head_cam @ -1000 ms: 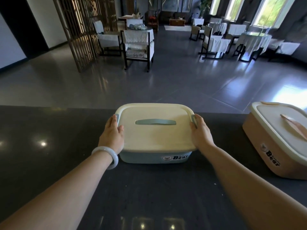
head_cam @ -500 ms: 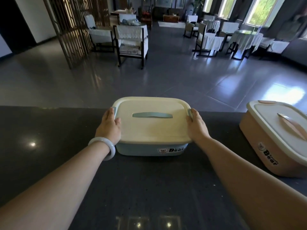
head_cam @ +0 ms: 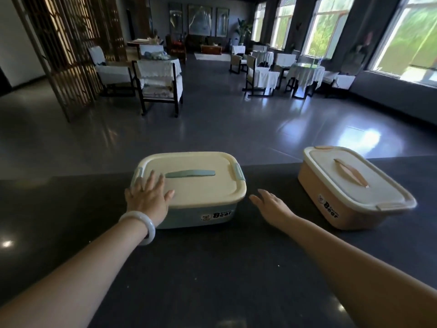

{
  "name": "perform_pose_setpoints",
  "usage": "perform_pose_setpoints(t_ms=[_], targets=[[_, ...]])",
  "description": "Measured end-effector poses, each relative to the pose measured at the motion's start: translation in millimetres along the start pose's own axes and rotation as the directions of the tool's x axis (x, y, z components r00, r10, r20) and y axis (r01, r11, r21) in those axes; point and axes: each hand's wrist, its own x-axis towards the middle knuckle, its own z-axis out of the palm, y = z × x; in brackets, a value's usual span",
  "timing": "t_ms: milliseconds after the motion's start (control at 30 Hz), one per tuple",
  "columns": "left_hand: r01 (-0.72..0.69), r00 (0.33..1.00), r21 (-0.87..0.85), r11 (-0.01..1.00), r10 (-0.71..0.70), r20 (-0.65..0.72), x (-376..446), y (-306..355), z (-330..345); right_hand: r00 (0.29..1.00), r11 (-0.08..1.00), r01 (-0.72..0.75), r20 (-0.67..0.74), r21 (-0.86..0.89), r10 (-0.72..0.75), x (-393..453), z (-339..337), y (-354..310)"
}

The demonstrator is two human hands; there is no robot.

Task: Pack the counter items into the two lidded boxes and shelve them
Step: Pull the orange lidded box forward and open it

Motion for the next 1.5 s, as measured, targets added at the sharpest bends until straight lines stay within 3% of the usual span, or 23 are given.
perform_pose_setpoints(t_ms=[133,267,367,667,933,1100,1300,1500], targets=[[-0.227,0.972,0.04,0.973,0.229,-0.052,-26,62,0,0.999,0.996,0.005,-0.034,-0.088,-0.008,-27,-28,28],[-0.424,0.898,0.027,0.905,0.425,-0.114,-41,134,-1,0.993,0.983,0.007,-0.111,-0.183,-0.027,-44,-67,61],[-0.485,0.871,-0.026,0.874,0.48,-0.106,-47,193,1,0.977,0.975,-0.008,-0.21,-0.223,-0.04,-48,-106,96],[-0.376,0.906,-0.22,0.9,0.407,0.116,-42,354,16,0.941,0.971,-0.111,-0.336,-0.21,0.035,-21,-220,223],[0.01,0.962,-0.525,0.851,0.135,0.236,-4,428,43,0.96,0.985,-0.105,-0.274,-0.134,0.065,40,-244,273],[0.1,0.963,-0.592,0.8,0.071,0.259,9,456,59,0.95,0.977,-0.211,-0.227,0.041,0.215,76,-242,294],[0.171,0.949,-0.647,0.743,0.052,0.311,6,464,64,0.939,0.979,-0.203,-0.291,-0.032,0.185,85,-235,303],[0.176,0.952,-0.626,0.76,0.03,0.304,-18,435,56,0.943,0.974,-0.224,-0.242,0.042,0.227,57,-223,287]])
